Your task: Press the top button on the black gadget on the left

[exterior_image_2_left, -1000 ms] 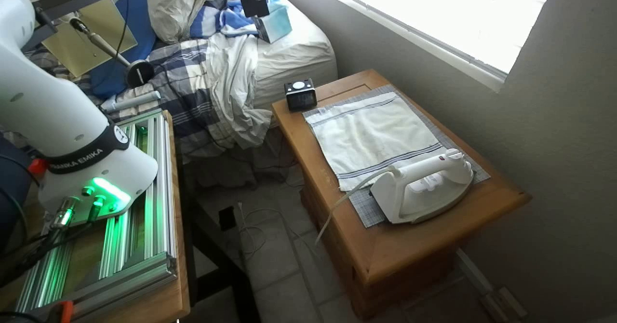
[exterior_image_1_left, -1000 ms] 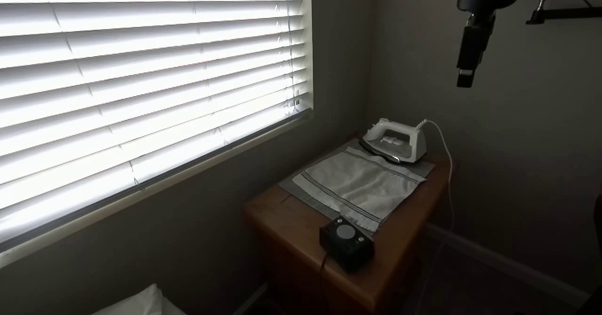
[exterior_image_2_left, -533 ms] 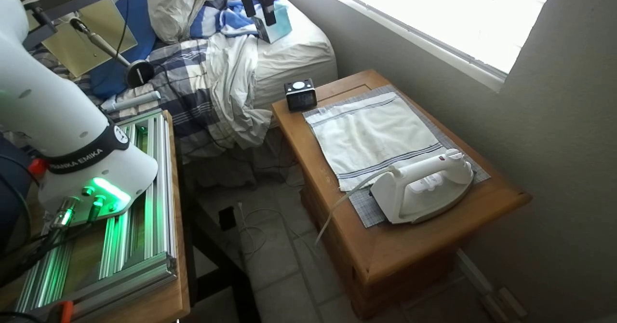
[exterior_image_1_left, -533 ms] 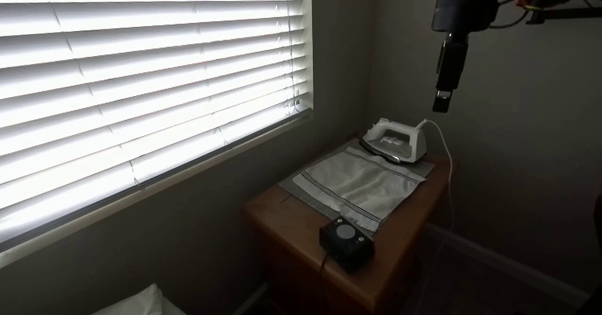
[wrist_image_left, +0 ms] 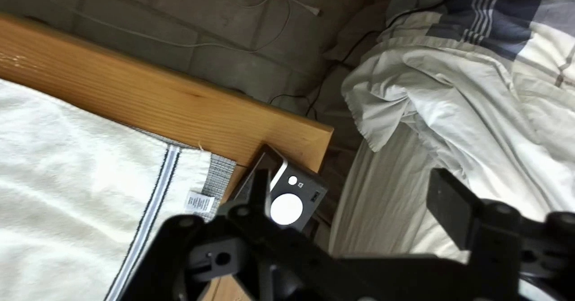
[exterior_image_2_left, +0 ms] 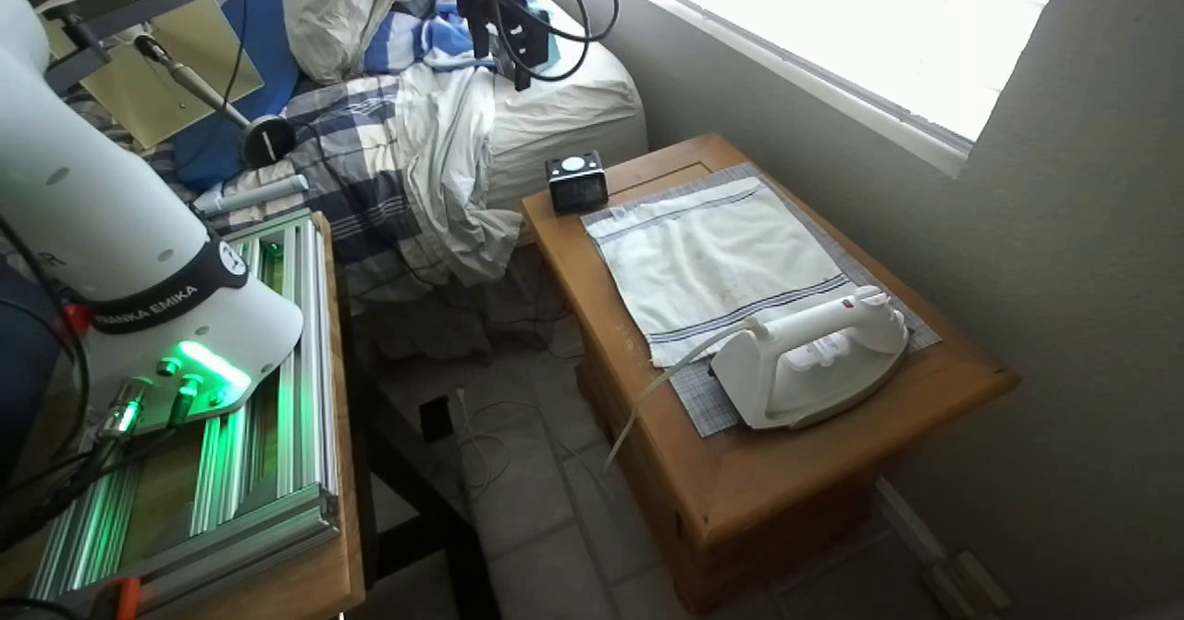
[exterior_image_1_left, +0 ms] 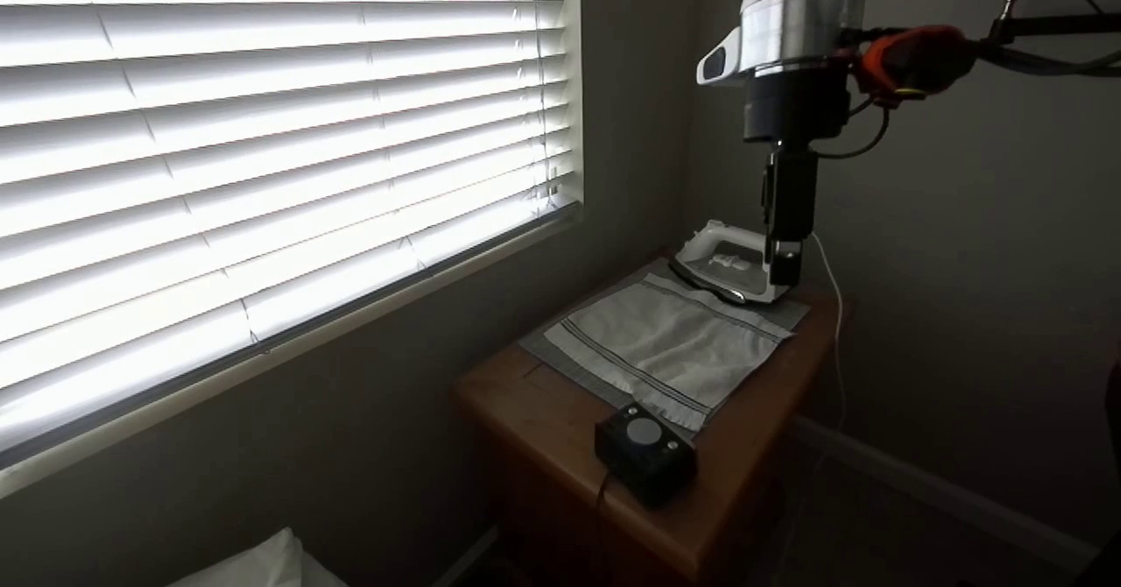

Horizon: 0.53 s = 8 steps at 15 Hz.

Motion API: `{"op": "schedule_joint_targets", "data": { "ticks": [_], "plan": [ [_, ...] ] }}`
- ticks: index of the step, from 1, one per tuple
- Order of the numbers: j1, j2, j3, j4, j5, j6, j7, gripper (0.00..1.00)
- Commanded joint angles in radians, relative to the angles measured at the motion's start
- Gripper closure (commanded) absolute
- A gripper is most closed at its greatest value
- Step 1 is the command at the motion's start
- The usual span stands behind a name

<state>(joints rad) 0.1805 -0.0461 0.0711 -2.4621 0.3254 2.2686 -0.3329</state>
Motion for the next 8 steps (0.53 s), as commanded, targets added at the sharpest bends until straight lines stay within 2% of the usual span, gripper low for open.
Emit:
{"op": "schedule_joint_targets", "data": {
  "ticks": [1, 8],
  "plan": [
    [-0.022, 0.165, 0.018, 0.132, 0.055, -0.057, -0.072, 0.4],
    [-0.075, 0.396, 0.067, 0.292, 0.041, -0.007, -0.079, 0.9]
  ]
}}
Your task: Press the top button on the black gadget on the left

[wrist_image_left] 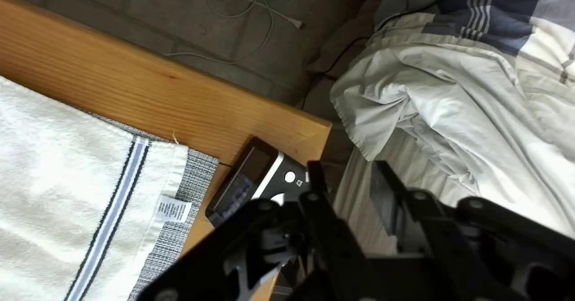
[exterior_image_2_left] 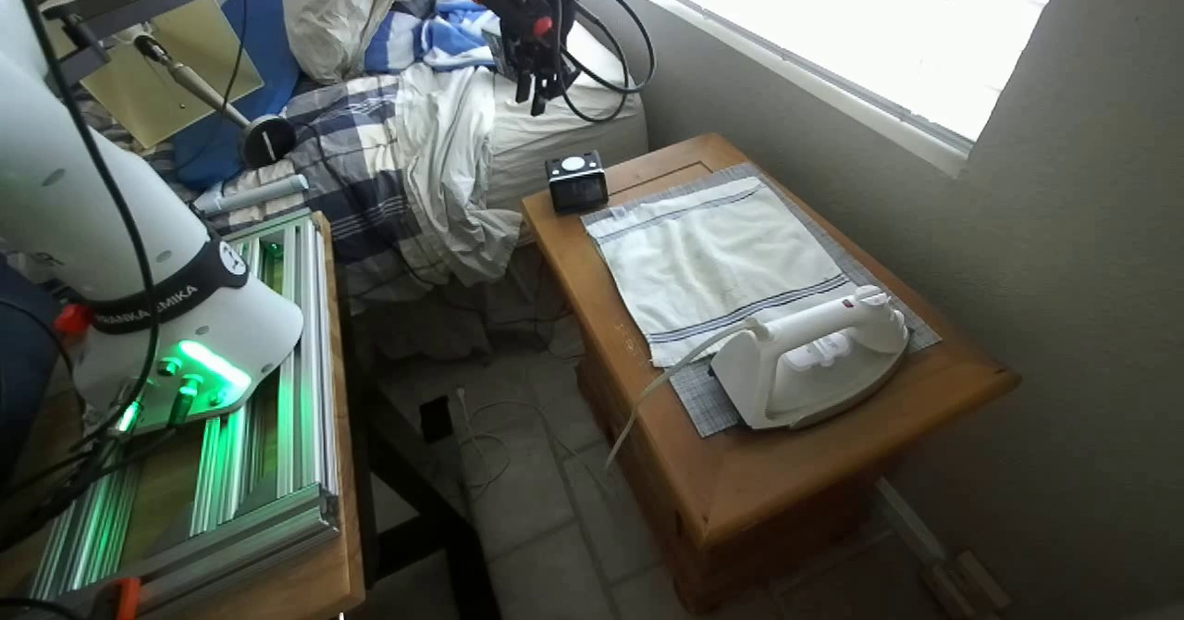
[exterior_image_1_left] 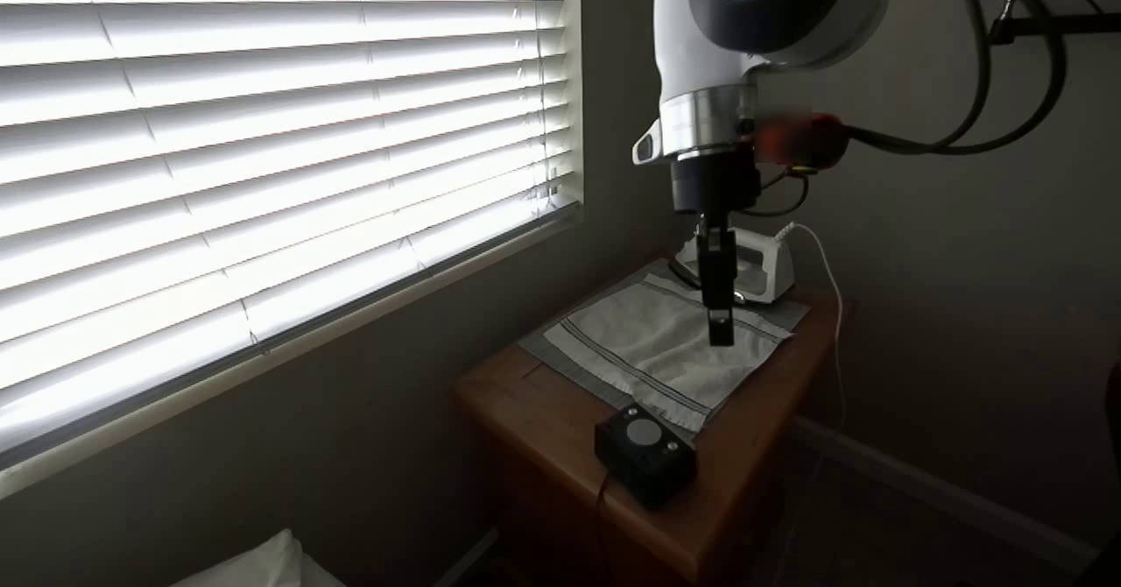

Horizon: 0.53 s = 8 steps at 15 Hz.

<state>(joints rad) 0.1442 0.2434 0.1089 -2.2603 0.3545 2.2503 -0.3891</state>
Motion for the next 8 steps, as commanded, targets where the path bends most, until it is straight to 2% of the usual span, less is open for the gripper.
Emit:
{"op": "schedule_joint_targets", "data": {
  "ticks": [1, 8],
  "plan": [
    [-0.044, 0.136, 0.029, 0.111, -0.001, 0.025, -0.004, 0.98],
    [-0.082, 0.316, 0.059, 0.243, -0.016, 0.105, 0.014, 1.0]
  ]
}}
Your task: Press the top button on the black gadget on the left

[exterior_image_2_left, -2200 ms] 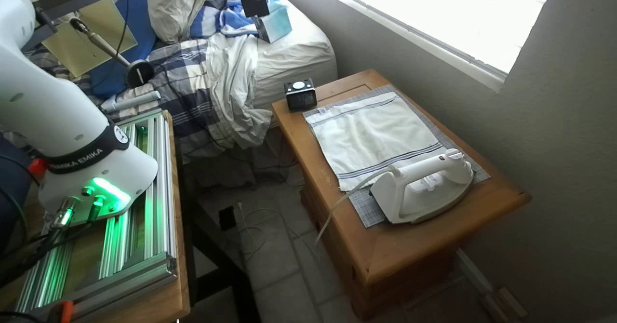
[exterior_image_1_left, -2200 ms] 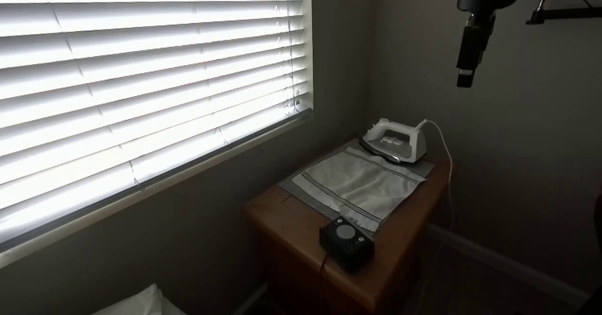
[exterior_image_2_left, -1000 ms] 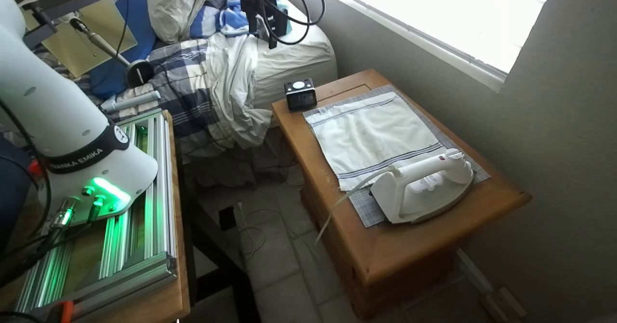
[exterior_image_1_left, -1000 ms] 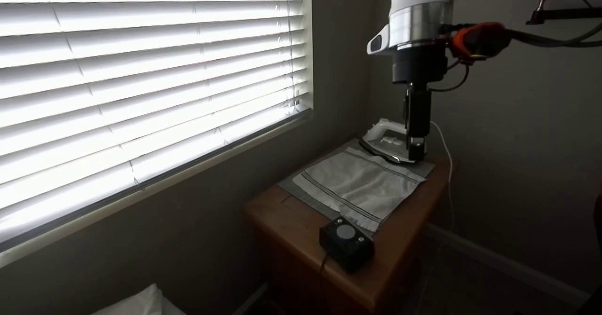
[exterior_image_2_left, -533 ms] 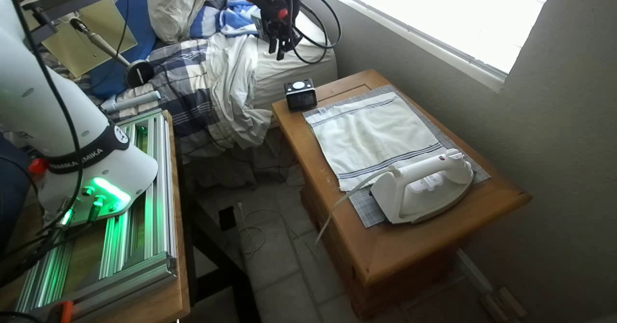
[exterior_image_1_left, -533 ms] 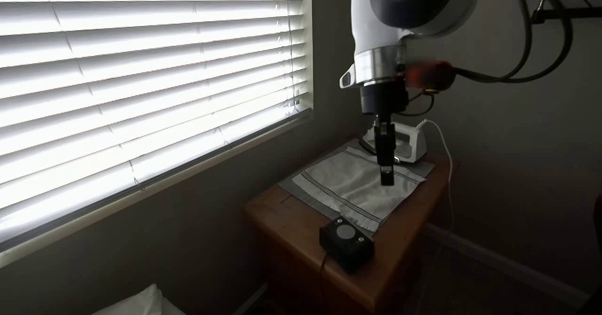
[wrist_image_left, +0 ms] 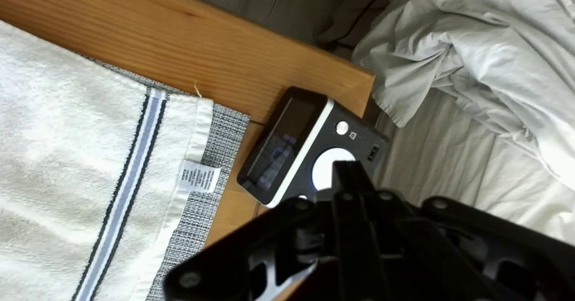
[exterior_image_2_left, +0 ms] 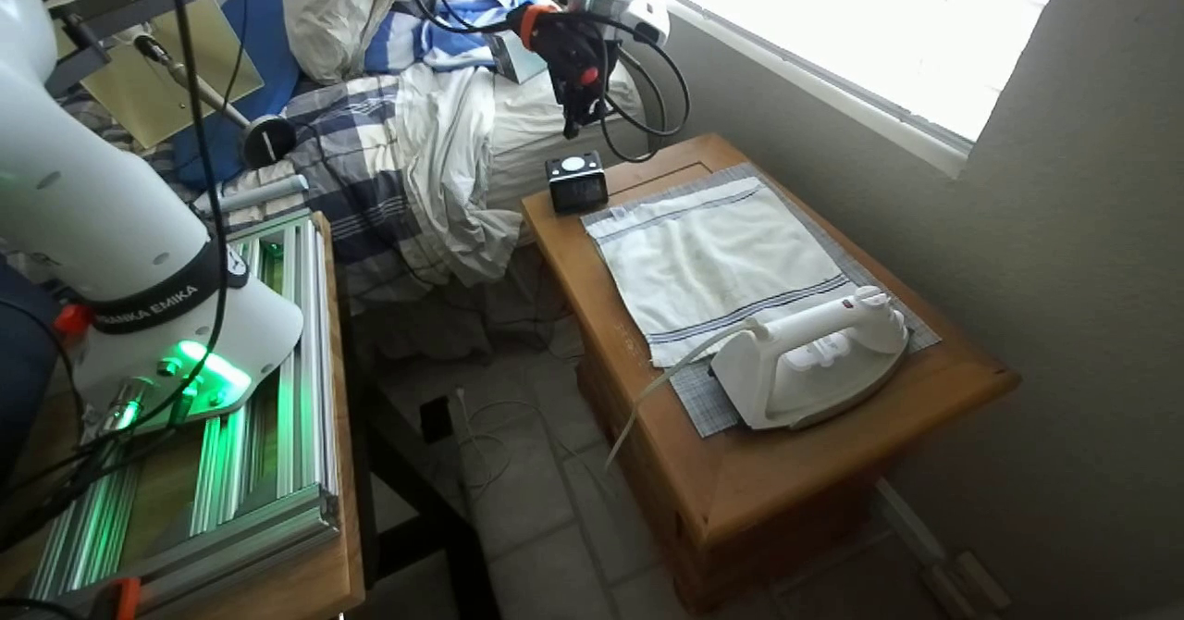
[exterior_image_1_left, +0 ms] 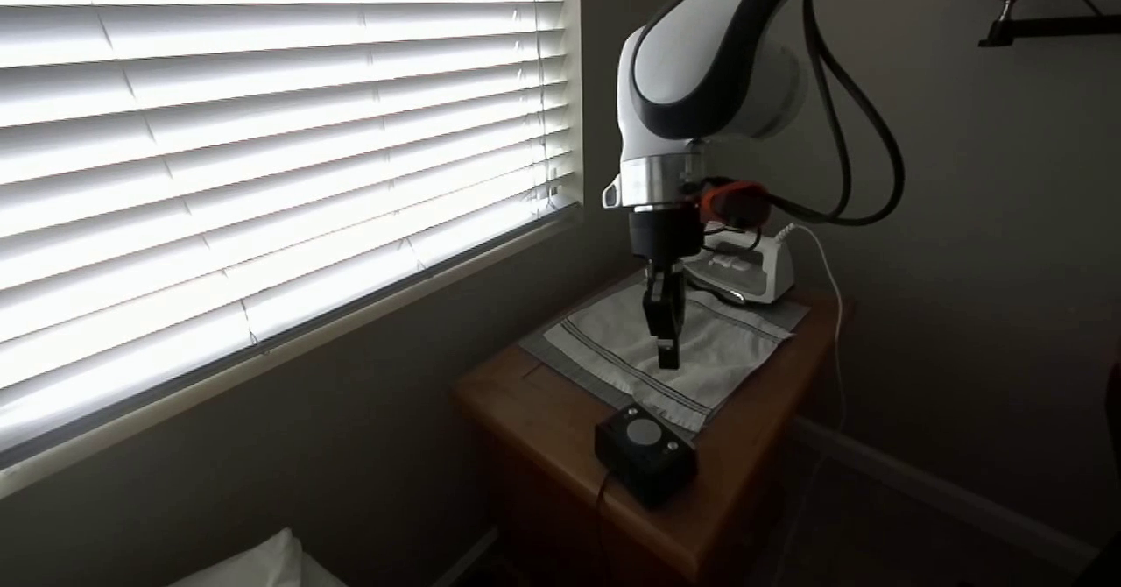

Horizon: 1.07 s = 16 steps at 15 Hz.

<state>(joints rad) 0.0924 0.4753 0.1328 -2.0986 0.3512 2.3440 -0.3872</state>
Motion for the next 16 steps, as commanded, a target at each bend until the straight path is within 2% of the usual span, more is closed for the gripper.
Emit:
{"op": "schedule_joint_targets", "data": {
  "ticks": [1, 11, 16],
  "plan": [
    [-0.035, 0.024, 0.036, 0.018, -0.021, 0.007, 0.015, 1.0],
    [-0.042, 0.04, 0.045, 0.029, -0.022, 0.007, 0.014, 1.0],
    [-0.037, 0.122, 0.047, 0.106, -0.029, -0.016, 0.048, 1.0]
  ]
}}
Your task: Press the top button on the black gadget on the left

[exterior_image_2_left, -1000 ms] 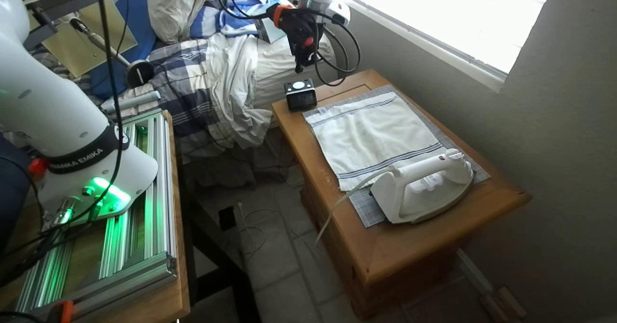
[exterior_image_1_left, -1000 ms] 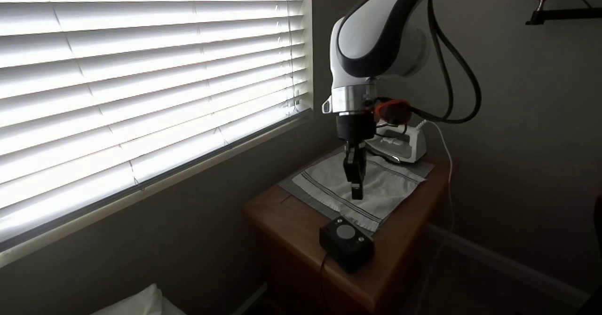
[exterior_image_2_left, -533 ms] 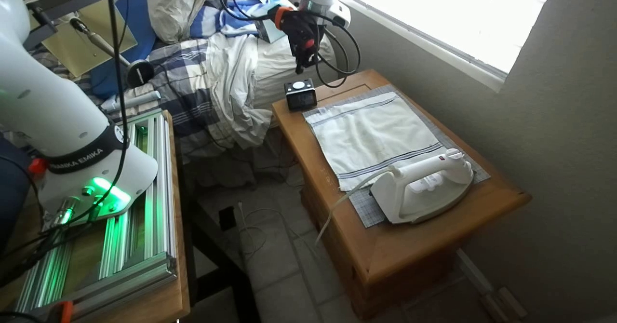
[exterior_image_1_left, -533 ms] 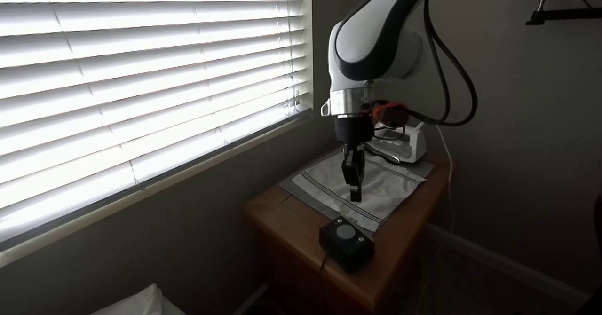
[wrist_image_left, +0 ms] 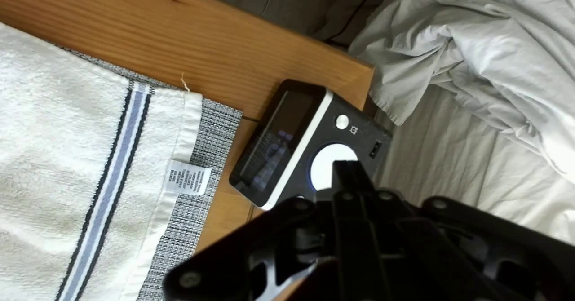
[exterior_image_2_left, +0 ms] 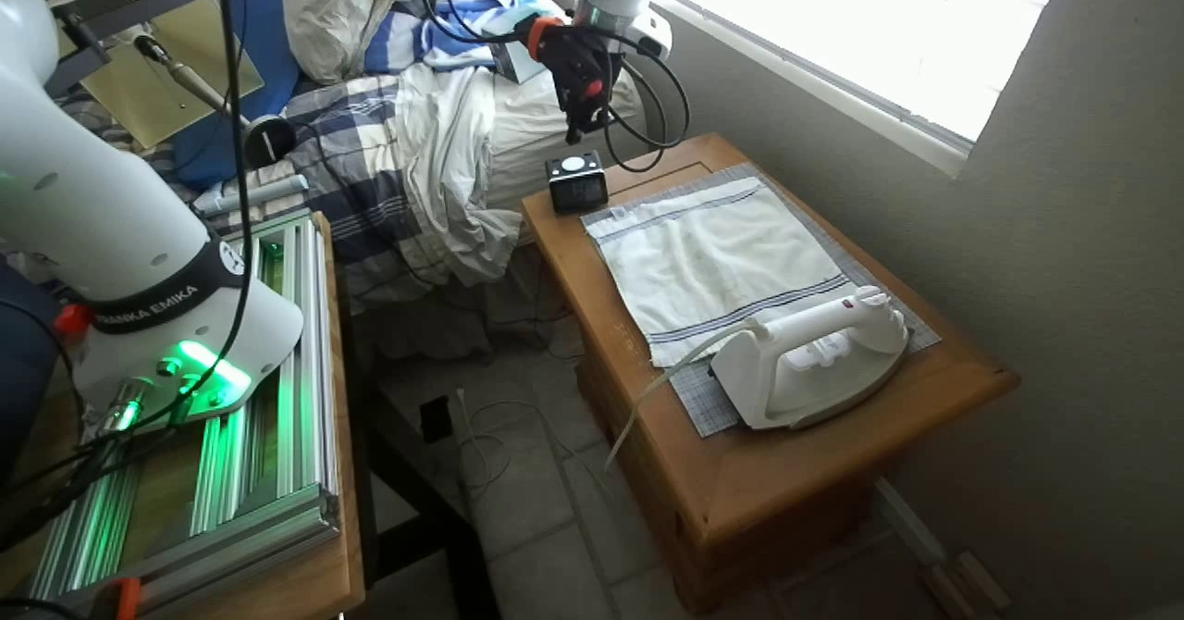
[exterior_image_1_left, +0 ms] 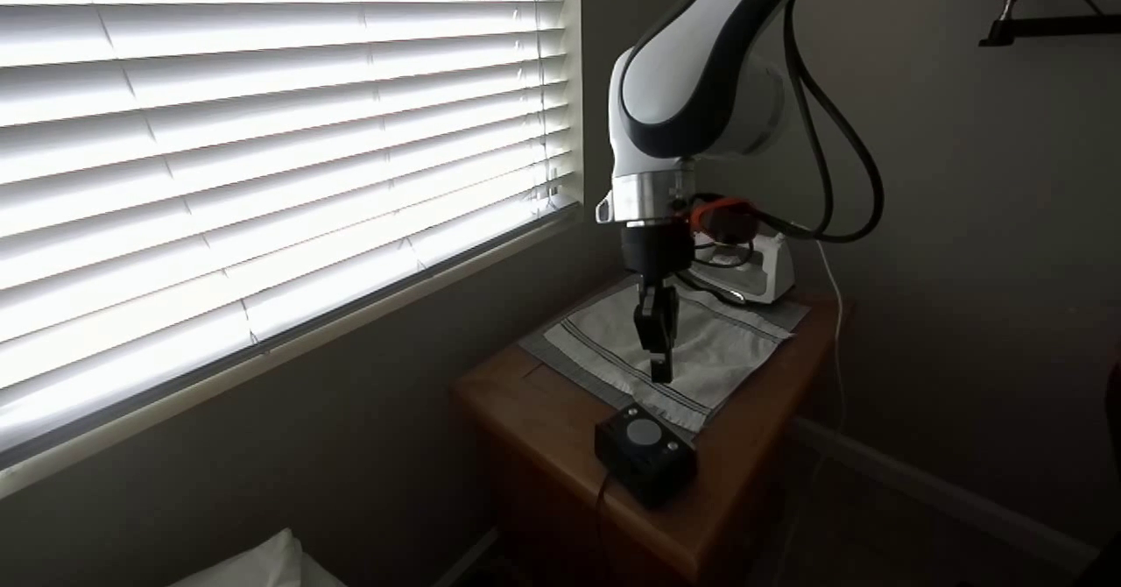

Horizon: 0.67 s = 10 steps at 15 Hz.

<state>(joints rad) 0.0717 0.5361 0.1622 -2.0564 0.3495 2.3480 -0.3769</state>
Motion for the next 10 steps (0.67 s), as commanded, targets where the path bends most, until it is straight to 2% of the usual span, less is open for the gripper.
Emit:
{"op": "schedule_joint_targets", "data": {
  "ticks": [1, 10],
  "plan": [
    [-0.016, 0.075, 0.018, 0.074, -0.028, -0.017, 0.045, 1.0],
    [-0.007, 0.2, 0.022, 0.189, -0.046, -0.043, 0.11, 1.0]
  ]
}}
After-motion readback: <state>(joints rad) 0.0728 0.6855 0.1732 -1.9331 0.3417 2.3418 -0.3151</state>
